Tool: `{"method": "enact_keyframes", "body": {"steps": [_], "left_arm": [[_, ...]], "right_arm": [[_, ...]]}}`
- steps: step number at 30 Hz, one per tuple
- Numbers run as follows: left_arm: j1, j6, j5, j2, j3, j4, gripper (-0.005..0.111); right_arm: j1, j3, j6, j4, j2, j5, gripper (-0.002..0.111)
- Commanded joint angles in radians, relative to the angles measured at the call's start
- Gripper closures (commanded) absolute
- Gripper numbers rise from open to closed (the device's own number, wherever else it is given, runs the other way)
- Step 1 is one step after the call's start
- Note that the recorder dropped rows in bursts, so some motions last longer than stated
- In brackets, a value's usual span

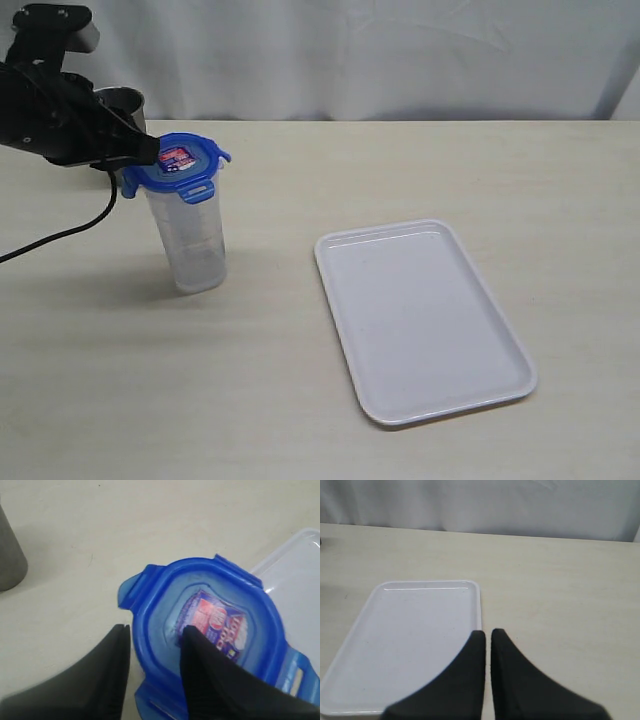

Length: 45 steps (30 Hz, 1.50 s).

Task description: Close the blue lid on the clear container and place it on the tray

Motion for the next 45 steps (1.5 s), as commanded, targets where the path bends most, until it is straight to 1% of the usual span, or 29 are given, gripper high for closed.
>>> {"method": "enact_keyframes", "body": {"steps": [1,13,16,21,24,25,26,28,29,30,32,34,35,37,39,41,42,43,45], "left_arm": [[0.002,0.005,-0.041,0.01,-0.009,-0.011,0.068],[0.002,0.041,-0.077,0.01,-0.009,-0.011,0.068],[0.002,0.09,-0.077,-0.018,-0.009,-0.011,0.068],[0.002,0.234,-0.03,-0.115,-0.009,-0.008,0.068],[0.004,0.24,-0.032,-0.173,0.008,0.0,0.068],[0.011,0.223,-0.04,-0.184,0.015,-0.002,0.068],[0.022,0.155,-0.059,-0.192,0.025,-0.012,0.068],[0.051,-0.112,-0.05,-0.193,0.022,-0.006,0.068],[0.074,-0.268,-0.007,-0.188,0.017,-0.003,0.068],[0.087,-0.312,0.039,-0.179,0.012,-0.004,0.068],[0.106,-0.314,0.151,-0.16,-0.003,0.014,0.065],[0.111,-0.309,0.191,-0.152,-0.007,0.049,0.061],[0.111,-0.275,0.184,-0.152,-0.007,0.064,0.059],[0.111,-0.122,0.156,-0.152,-0.007,0.072,0.057],[0.111,-0.065,0.153,-0.152,-0.007,0.073,0.057],[0.111,0.027,0.138,-0.158,0.005,0.073,0.057],[0.111,0.037,0.098,-0.164,0.032,0.073,0.057],[0.116,0.038,0.02,-0.178,0.076,0.071,0.057],[0.124,0.084,-0.177,-0.202,0.182,0.008,0.057]], "right_arm": [[0.003,0.003,-0.001,-0.002,-0.004,-0.003,0.104],[0.003,0.003,-0.001,-0.002,-0.004,-0.003,0.104],[0.003,0.003,-0.001,-0.002,-0.004,-0.003,0.104],[0.003,0.003,-0.001,-0.002,-0.004,-0.003,0.104],[0.003,0.003,-0.001,-0.002,-0.004,-0.003,0.104],[0.003,0.003,-0.001,-0.002,-0.004,-0.003,0.104],[0.003,0.003,-0.001,-0.002,-0.004,-0.003,0.104],[0.003,0.003,-0.001,-0.002,-0.004,-0.003,0.104],[0.003,0.003,-0.001,-0.002,-0.004,-0.003,0.104],[0.003,0.003,-0.001,-0.002,-0.004,-0.003,0.104],[0.003,0.003,-0.001,-0.002,-0.004,-0.003,0.104],[0.003,0.003,-0.001,-0.002,-0.004,-0.003,0.104],[0.003,0.003,-0.001,-0.002,-0.004,-0.003,0.104],[0.003,0.003,-0.001,-0.002,-0.004,-0.003,0.104],[0.003,0.003,-0.001,-0.002,-0.004,-0.003,0.104],[0.003,0.003,-0.001,-0.002,-0.004,-0.003,0.104],[0.003,0.003,-0.001,-0.002,-0.004,-0.003,0.104],[0.003,0.003,-0.001,-0.002,-0.004,-0.003,0.104],[0.003,0.003,-0.001,-0.002,-0.004,-0.003,0.104]]}}
